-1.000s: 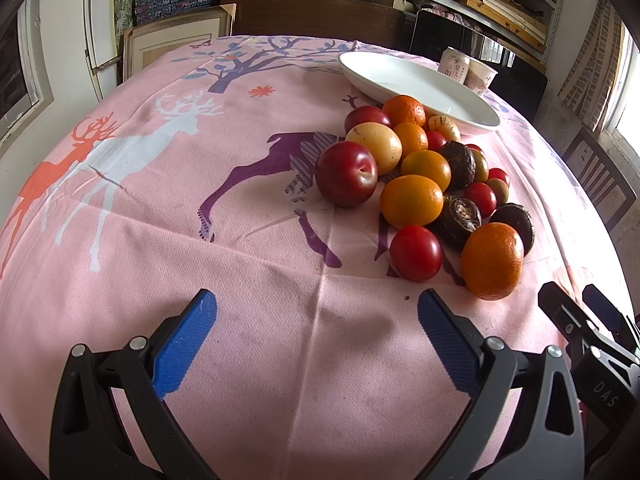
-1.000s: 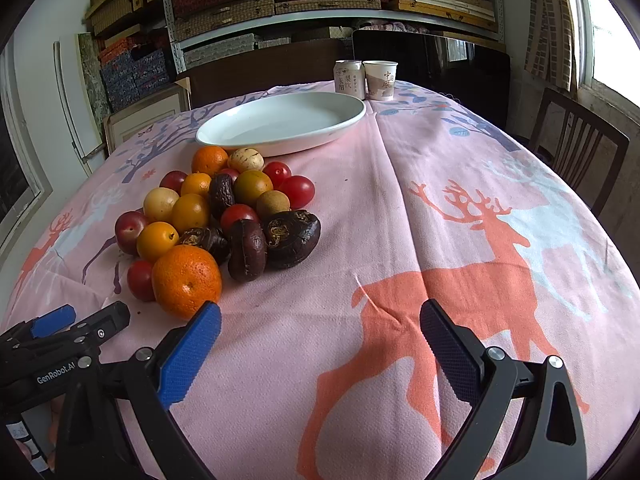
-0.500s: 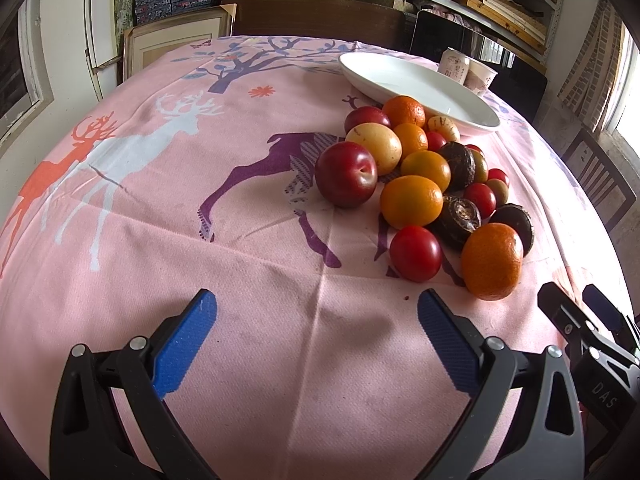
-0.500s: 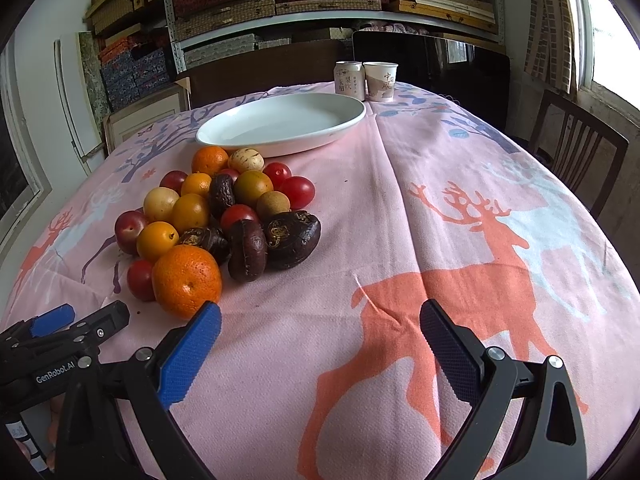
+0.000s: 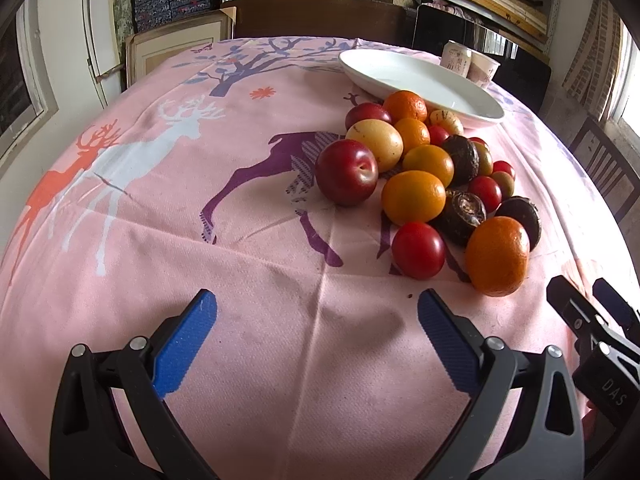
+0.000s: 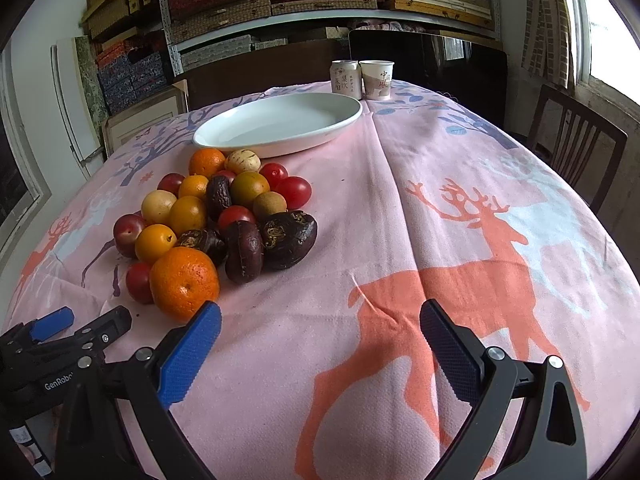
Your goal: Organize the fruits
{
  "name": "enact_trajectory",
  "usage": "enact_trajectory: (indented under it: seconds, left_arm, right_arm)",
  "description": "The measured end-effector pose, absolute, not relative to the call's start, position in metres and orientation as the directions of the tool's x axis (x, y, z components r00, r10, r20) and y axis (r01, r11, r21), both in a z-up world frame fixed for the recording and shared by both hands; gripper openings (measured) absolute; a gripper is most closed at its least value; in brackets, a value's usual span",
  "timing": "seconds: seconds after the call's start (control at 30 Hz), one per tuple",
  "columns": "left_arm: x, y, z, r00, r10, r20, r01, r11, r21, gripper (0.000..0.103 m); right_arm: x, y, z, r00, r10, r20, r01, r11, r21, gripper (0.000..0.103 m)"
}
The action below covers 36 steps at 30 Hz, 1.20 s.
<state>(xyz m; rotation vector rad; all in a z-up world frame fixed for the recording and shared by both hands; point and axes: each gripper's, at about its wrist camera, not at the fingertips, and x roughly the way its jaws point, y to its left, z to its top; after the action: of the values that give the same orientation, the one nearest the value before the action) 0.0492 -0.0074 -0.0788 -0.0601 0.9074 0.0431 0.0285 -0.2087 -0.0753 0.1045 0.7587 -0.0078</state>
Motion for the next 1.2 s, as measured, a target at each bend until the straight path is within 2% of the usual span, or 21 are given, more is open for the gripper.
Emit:
enact_trajectory:
  seconds: [0.27, 0.7, 0.77, 0.83, 0.93, 1.0, 1.07, 1.2]
  left_arm:
    - [0.047, -0.005, -0.078, 0.625, 0.024, -0.781, -0.078, 0.996, -0.032, 0.099]
    - [0.047, 0.001, -0.077, 0.633, -0.031, -0.773, -0.059, 0.994, -0.088, 0.099]
    - [0.042, 0.004, -0.070, 0.660, -0.084, -0.747, 0.006, 0.994, -0.107, 0.098]
    - [0.042, 0.006, -0.063, 0.667, -0.162, -0.727, 0.125, 0.987, -0.105, 0.099]
    - [0.054, 0.014, -0.065, 0.644, -0.098, -0.759, 0.097, 0.994, -0.046, 0.099]
    - [0.068, 0.023, -0.073, 0.582, -0.117, -0.805, 0.099, 0.992, -0.073, 0.099]
    - [0.081, 0.032, -0.077, 0.550, -0.148, -0.822, 0.103, 0.989, -0.109, 0.099]
    - [0.101, 0.037, -0.069, 0.557, -0.234, -0.797, 0.198, 0.969, -0.146, 0.099]
  right_arm:
    - [0.028, -0.206, -0.075, 0.727, 0.008, -0.687, 0.056, 0.996, 0.071, 0.100]
    - [0.026, -0.201, -0.072, 0.742, 0.019, -0.670, 0.025, 0.998, 0.057, 0.100]
    - [0.026, -0.192, -0.070, 0.743, 0.014, -0.669, -0.012, 1.000, 0.007, 0.100]
    - [0.033, -0.180, -0.073, 0.703, 0.052, -0.709, -0.095, 0.995, -0.021, 0.100]
    - [0.041, -0.167, -0.073, 0.670, 0.111, -0.734, -0.157, 0.988, 0.007, 0.100]
    - [0.044, -0.163, -0.069, 0.669, 0.156, -0.727, -0.167, 0.984, 0.058, 0.100]
    - [0.048, -0.157, -0.065, 0.678, 0.161, -0.717, -0.173, 0.983, 0.057, 0.093]
    - [0.061, -0.144, -0.071, 0.624, 0.221, -0.750, -0.219, 0.970, 0.103, 0.073]
